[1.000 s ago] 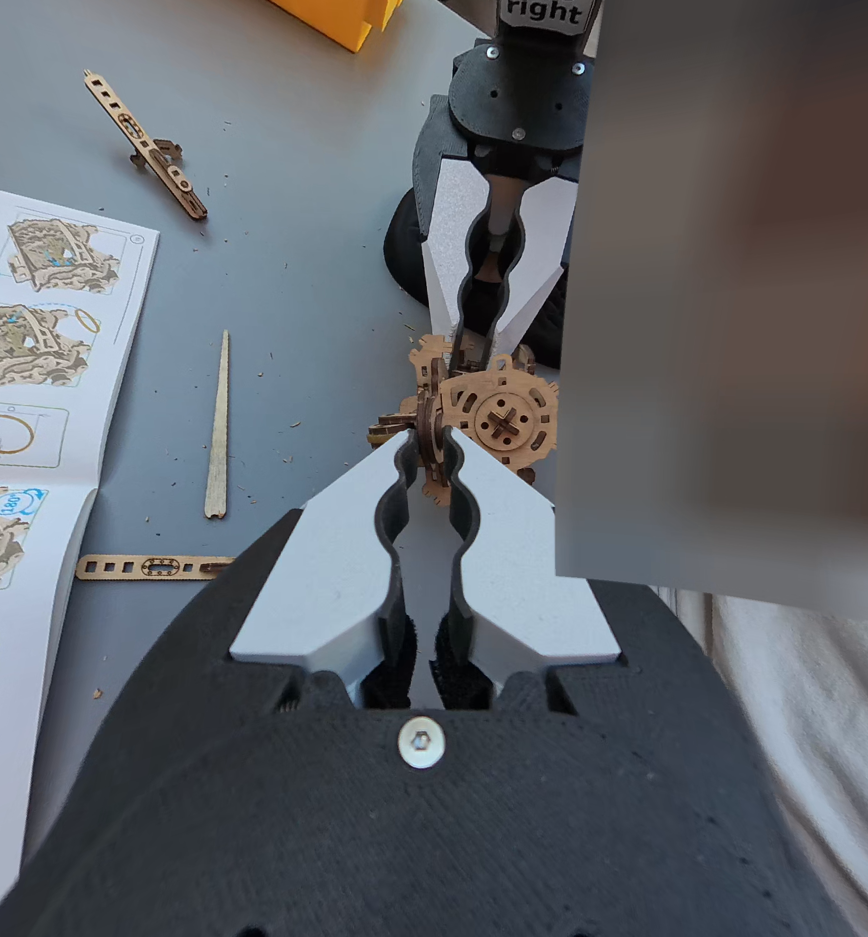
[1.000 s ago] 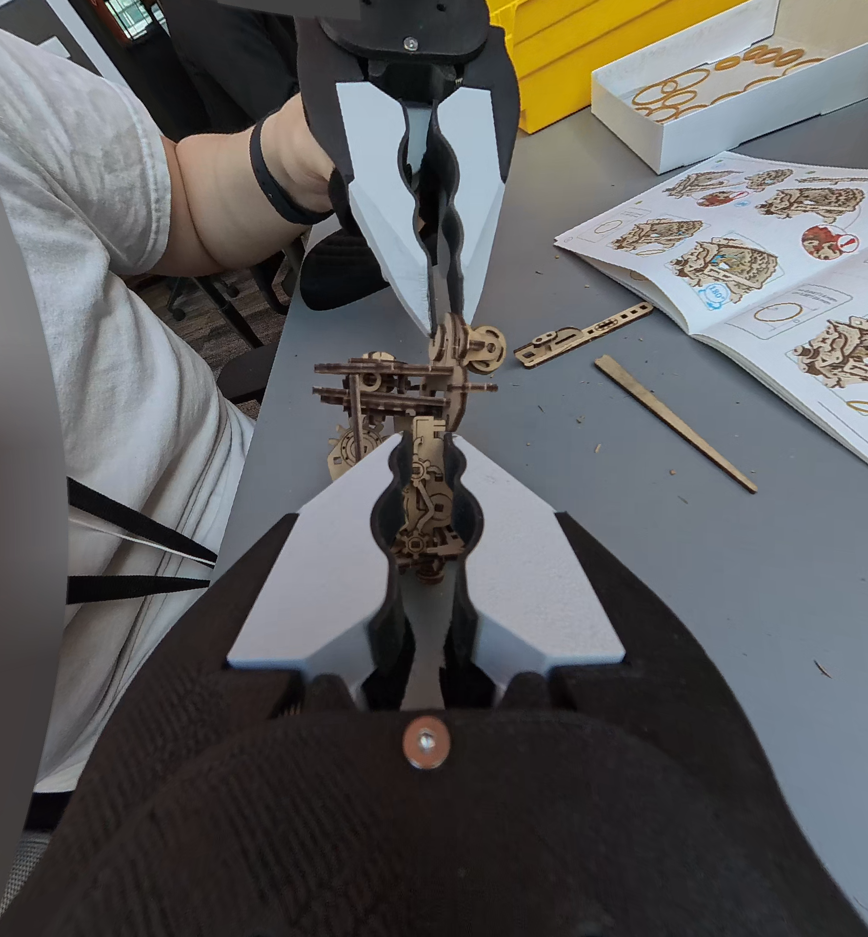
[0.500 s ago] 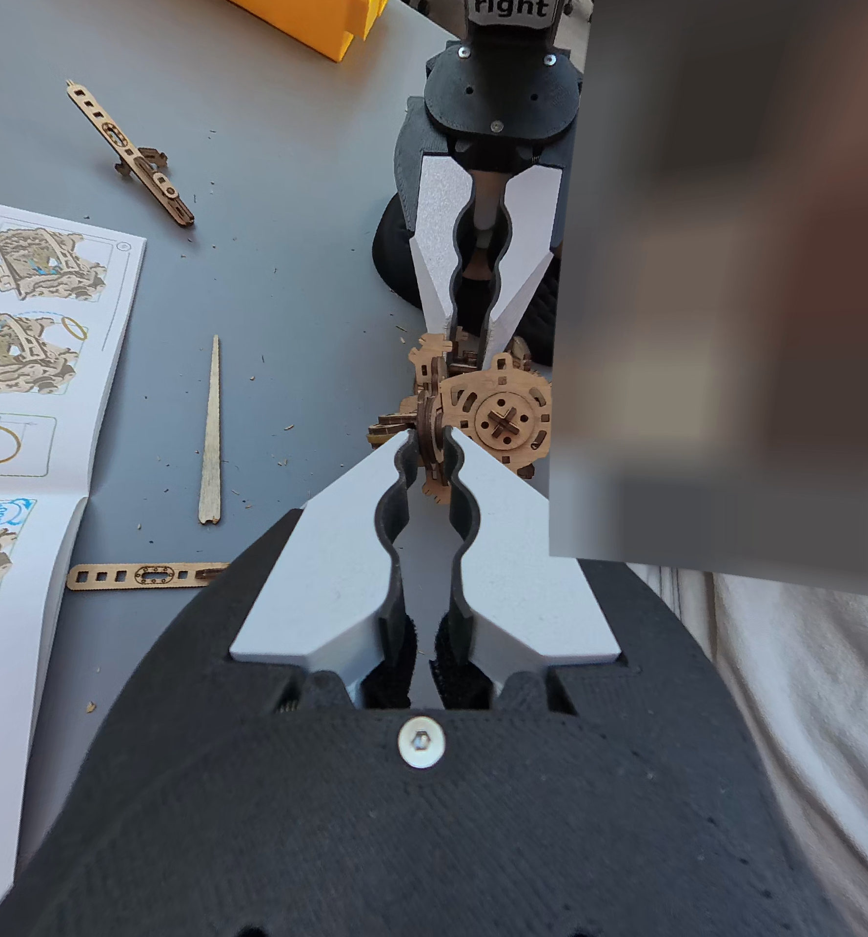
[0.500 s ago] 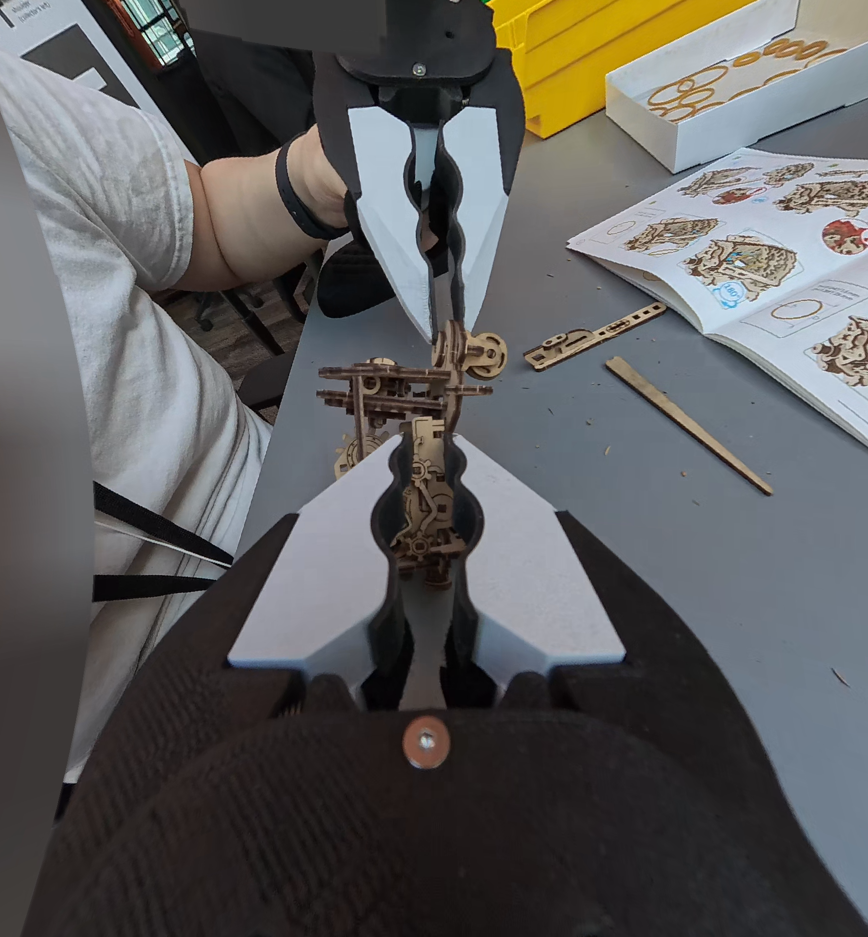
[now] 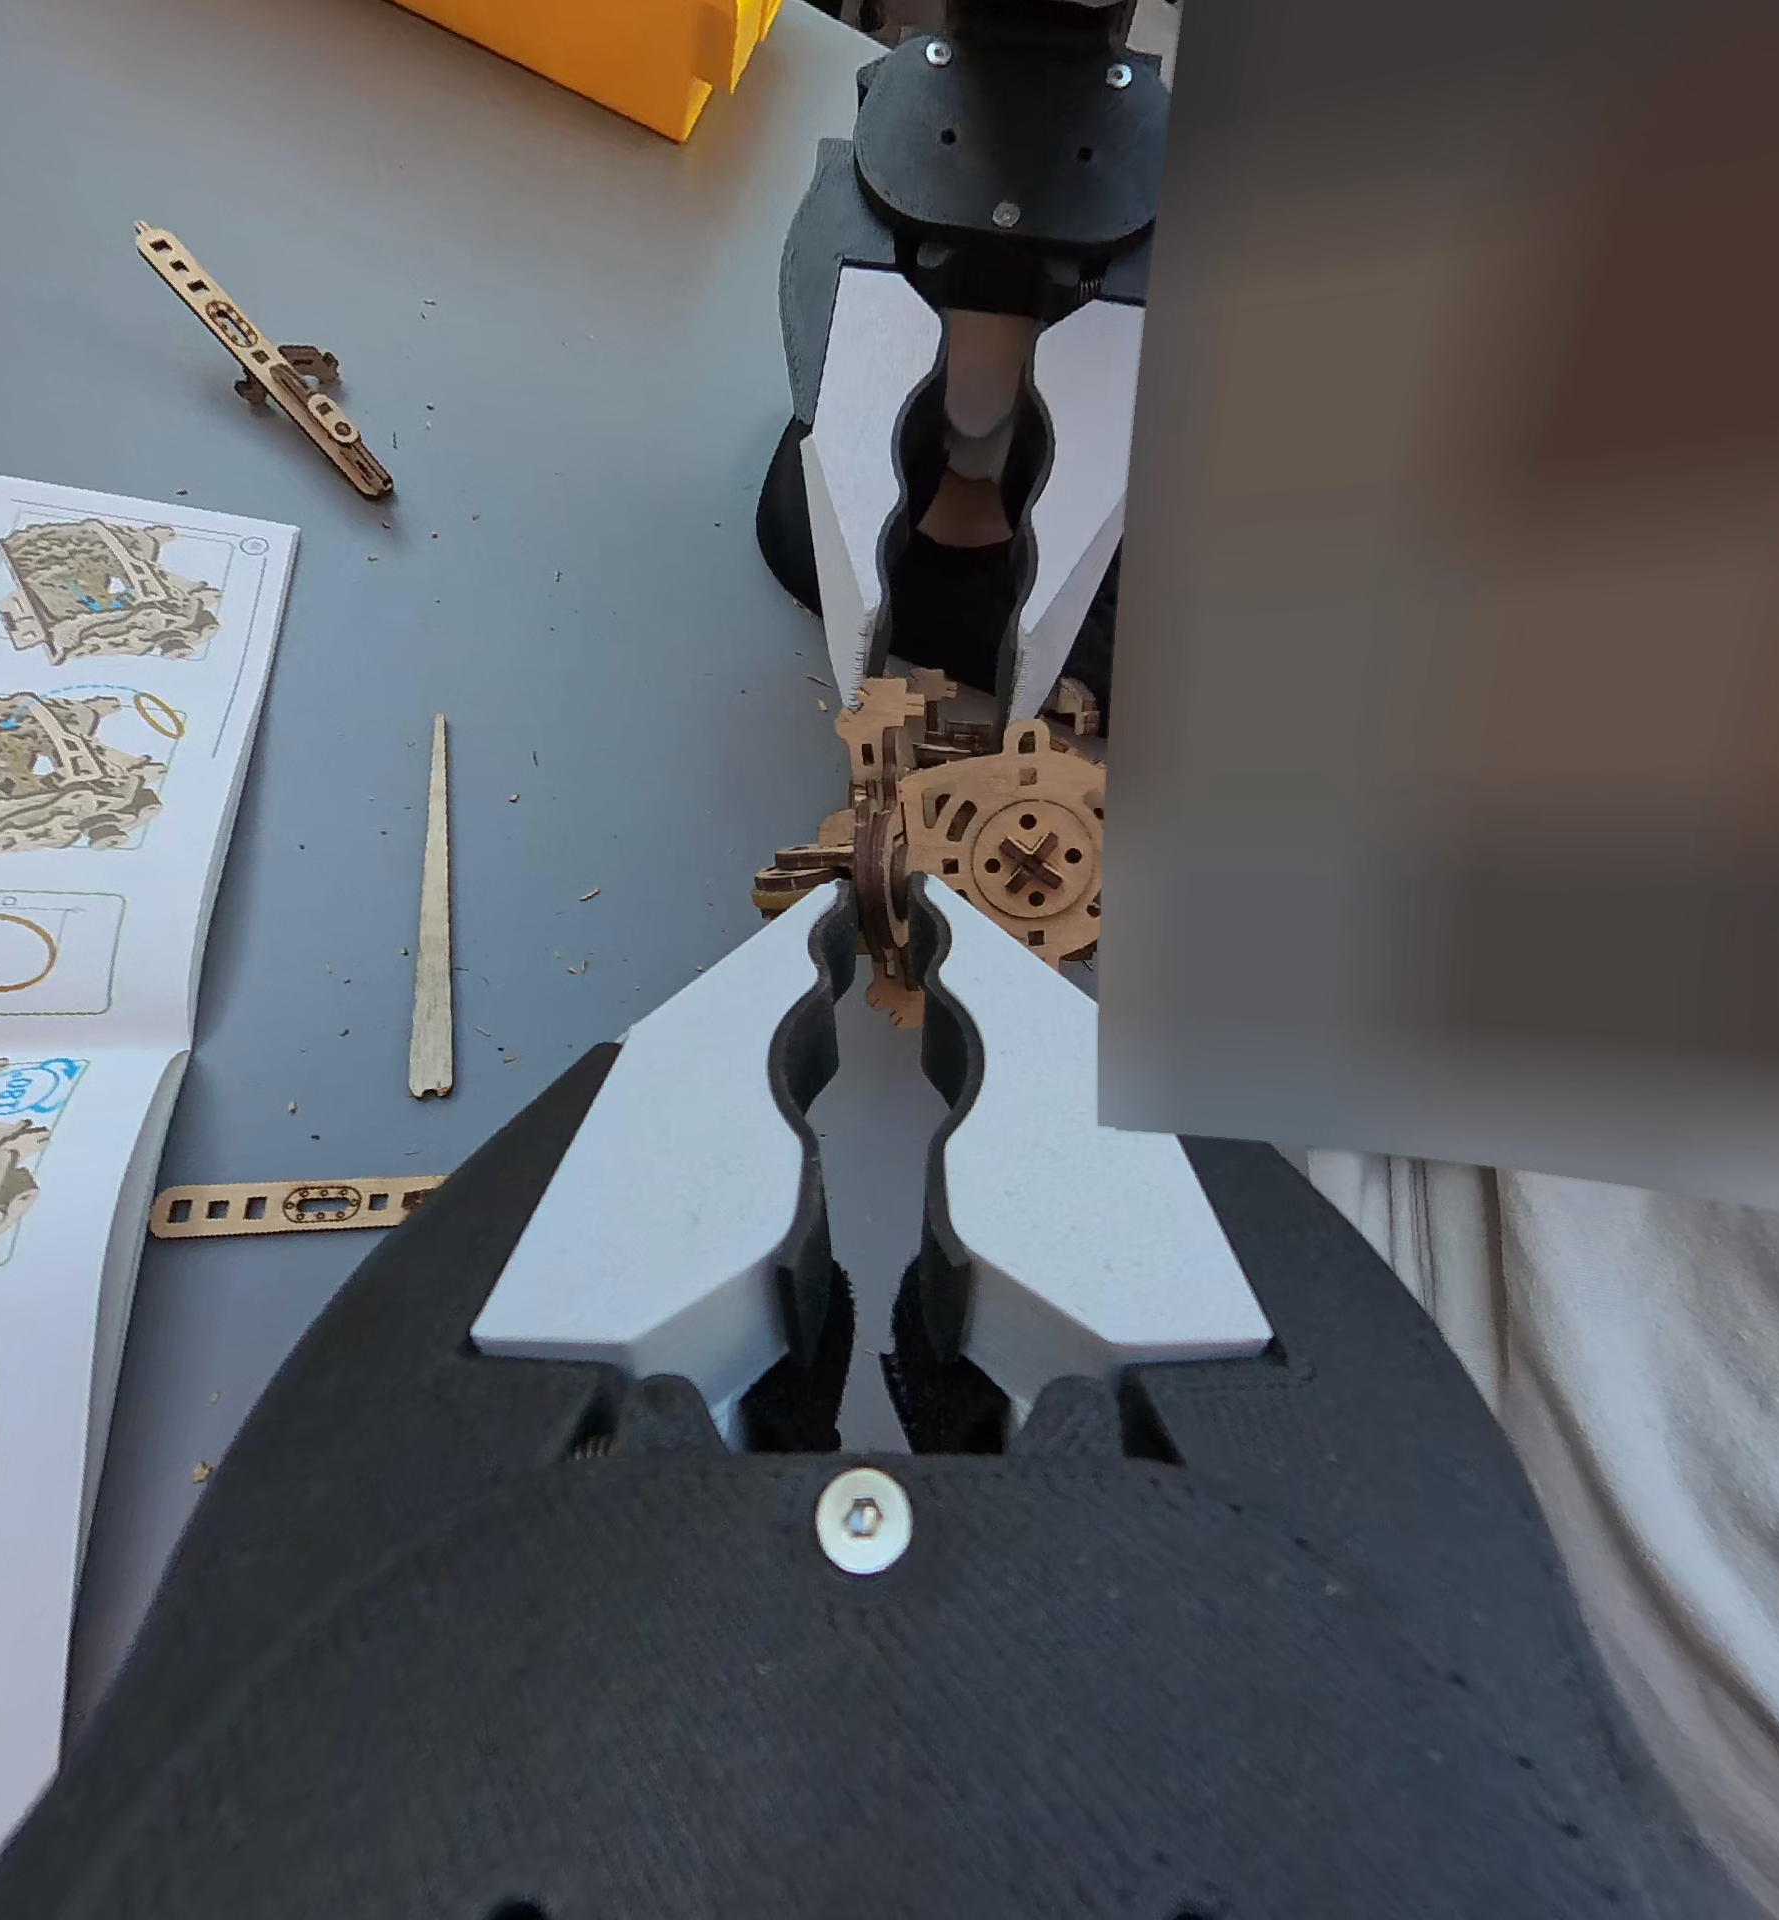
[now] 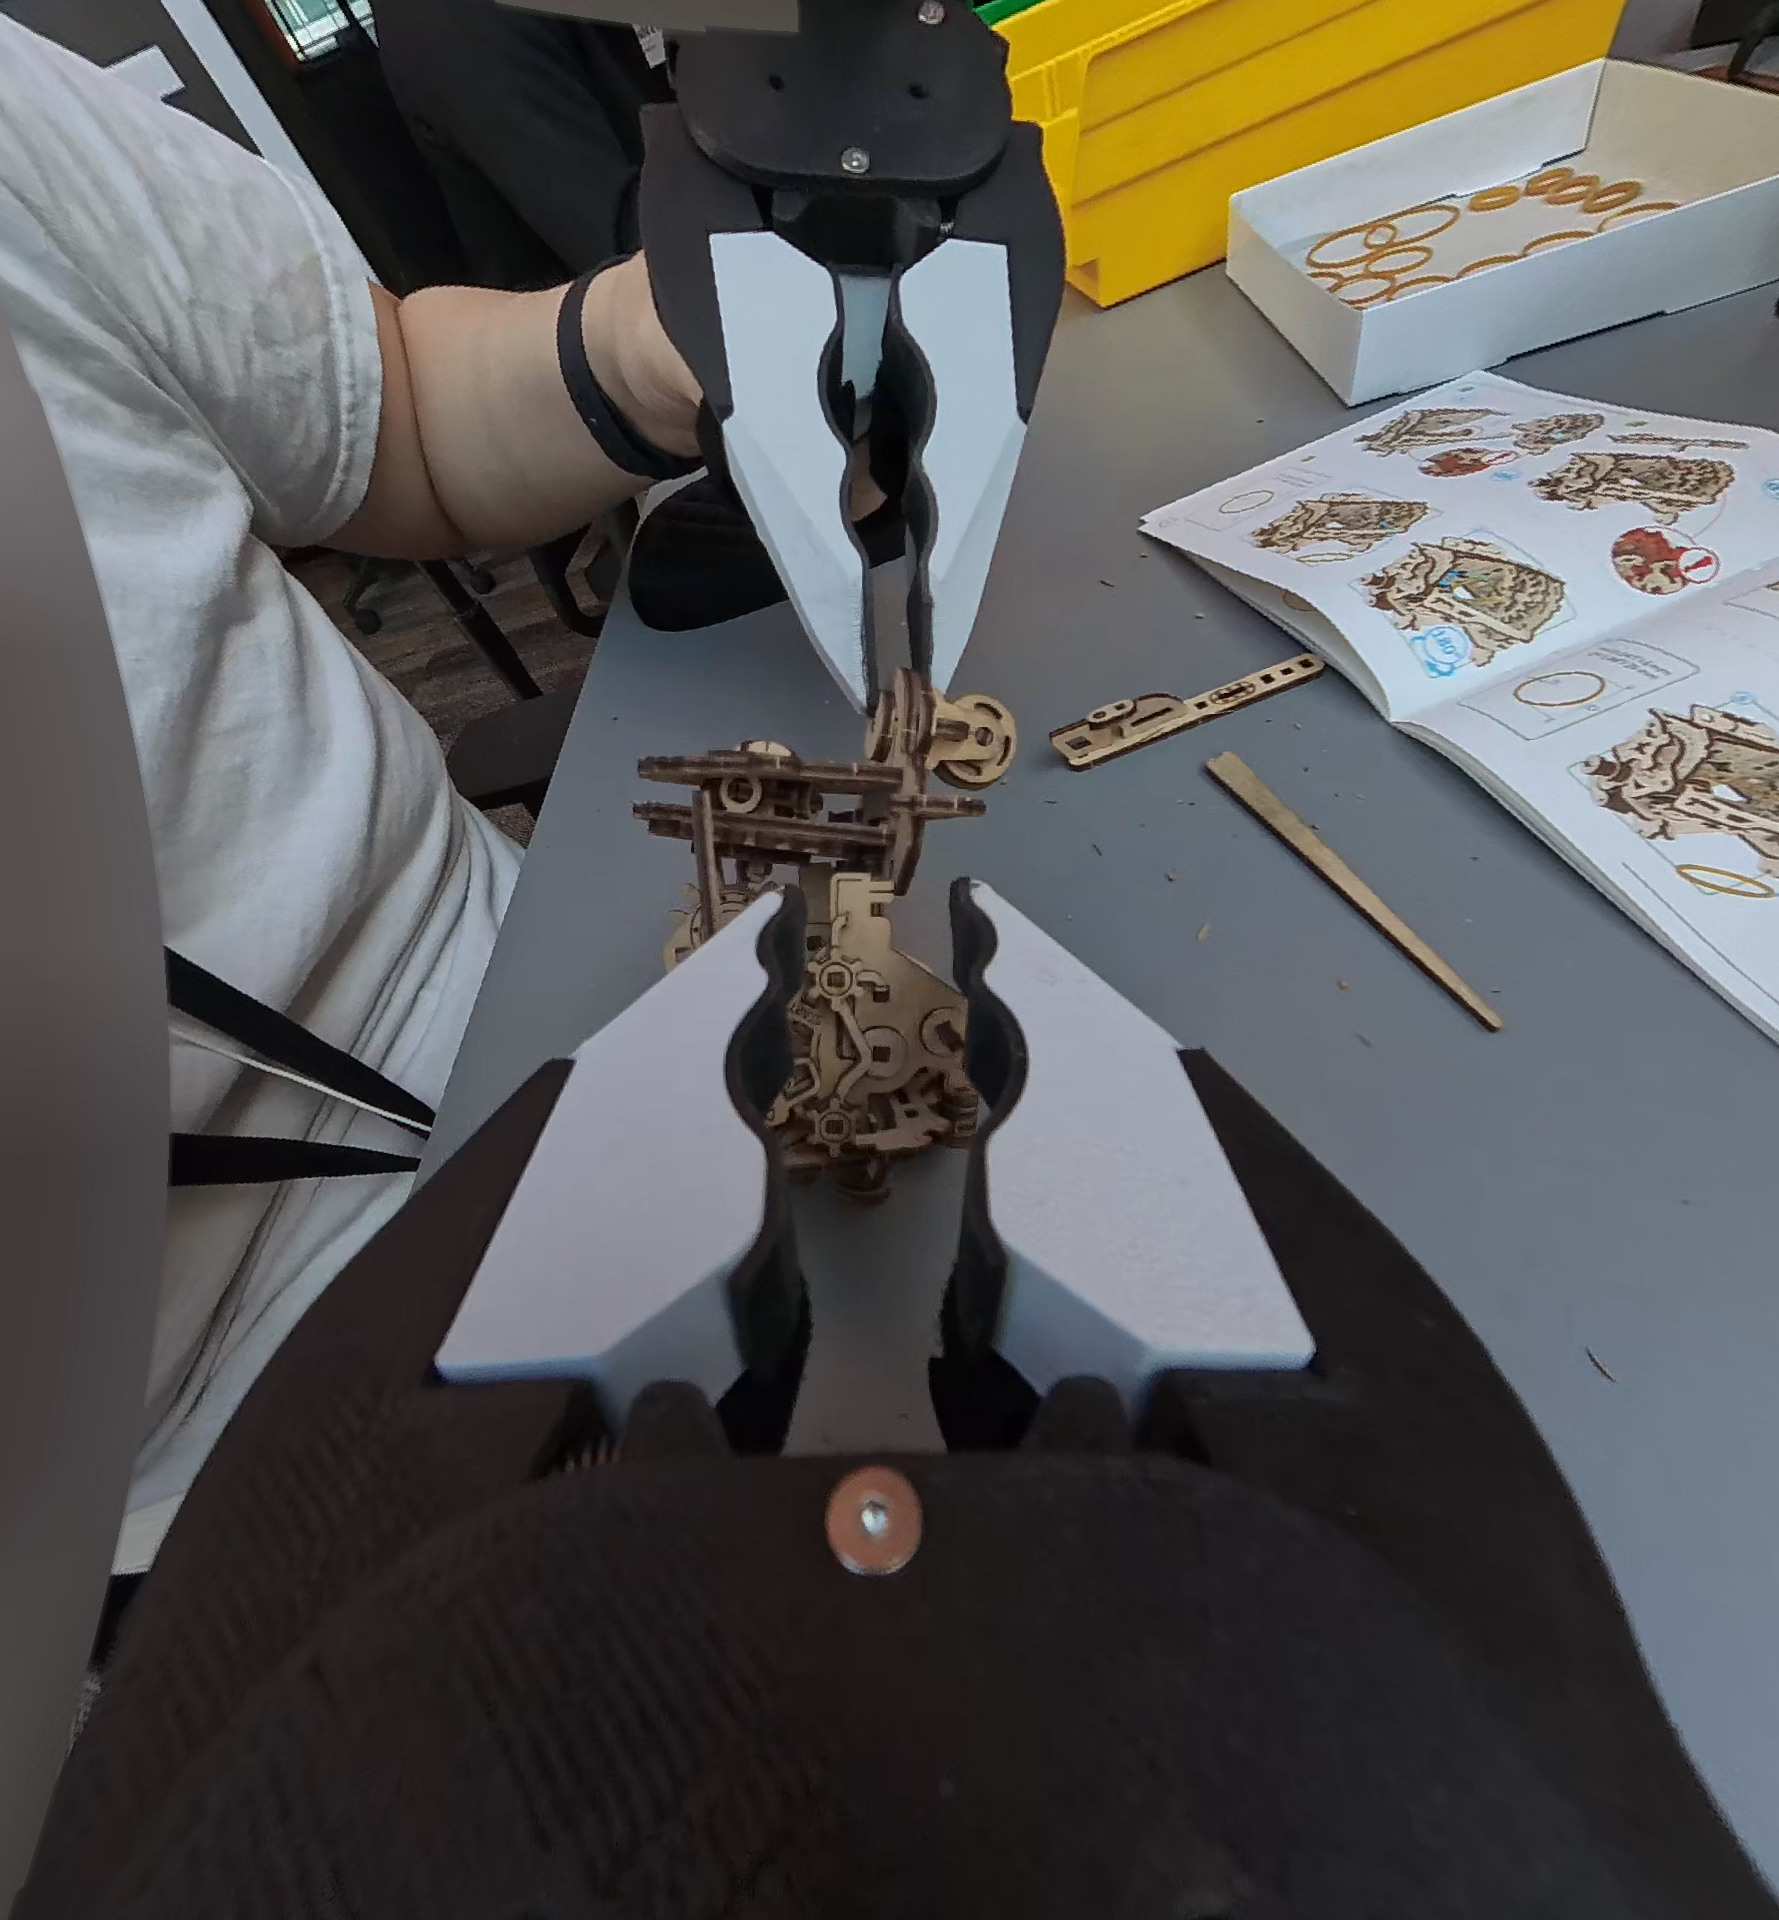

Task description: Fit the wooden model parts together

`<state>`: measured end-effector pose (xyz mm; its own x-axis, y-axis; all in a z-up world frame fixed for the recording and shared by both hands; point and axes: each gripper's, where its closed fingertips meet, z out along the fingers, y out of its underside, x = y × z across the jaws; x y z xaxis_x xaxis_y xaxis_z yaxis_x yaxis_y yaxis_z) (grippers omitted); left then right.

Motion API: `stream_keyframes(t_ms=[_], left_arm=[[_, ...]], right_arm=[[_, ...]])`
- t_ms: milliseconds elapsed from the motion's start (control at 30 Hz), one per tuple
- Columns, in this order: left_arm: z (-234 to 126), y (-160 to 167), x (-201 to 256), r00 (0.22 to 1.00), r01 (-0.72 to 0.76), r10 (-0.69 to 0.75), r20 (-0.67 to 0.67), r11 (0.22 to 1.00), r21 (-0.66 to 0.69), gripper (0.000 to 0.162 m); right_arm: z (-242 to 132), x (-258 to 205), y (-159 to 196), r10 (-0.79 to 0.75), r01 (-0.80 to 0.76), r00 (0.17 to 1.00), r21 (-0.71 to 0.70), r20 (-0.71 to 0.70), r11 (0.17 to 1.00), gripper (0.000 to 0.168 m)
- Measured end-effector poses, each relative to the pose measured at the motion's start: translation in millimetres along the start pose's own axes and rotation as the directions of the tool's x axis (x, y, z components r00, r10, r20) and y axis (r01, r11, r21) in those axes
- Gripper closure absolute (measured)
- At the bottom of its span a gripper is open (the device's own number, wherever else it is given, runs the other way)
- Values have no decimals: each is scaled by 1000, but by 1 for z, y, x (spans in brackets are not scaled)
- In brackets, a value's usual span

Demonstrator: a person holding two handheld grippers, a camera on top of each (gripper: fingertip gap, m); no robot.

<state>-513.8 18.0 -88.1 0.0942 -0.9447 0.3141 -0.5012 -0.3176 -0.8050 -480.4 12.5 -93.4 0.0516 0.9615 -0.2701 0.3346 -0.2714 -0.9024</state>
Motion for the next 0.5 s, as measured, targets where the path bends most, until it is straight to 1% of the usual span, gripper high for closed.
stream_keyframes(t_ms=[33,200,400,500], left_arm=[[0,0,0,1000,-3,3,2,1000,-2,155],[1,-1,0,999,-33,33,30,999,-10,155],[0,0,-2,998,-38,38,58,999,-10,155],[-1,0,-3,996,-38,39,77,999,-8,155]], right_arm=[[0,0,0,-8,8,1000,0,-3,1000,141],[-4,6,3,-54,53,997,-31,-54,998,144],[-2,4,4,11,-12,1000,-25,-20,1000,152],[-3,6,4,45,-45,999,-19,-17,999,153]])
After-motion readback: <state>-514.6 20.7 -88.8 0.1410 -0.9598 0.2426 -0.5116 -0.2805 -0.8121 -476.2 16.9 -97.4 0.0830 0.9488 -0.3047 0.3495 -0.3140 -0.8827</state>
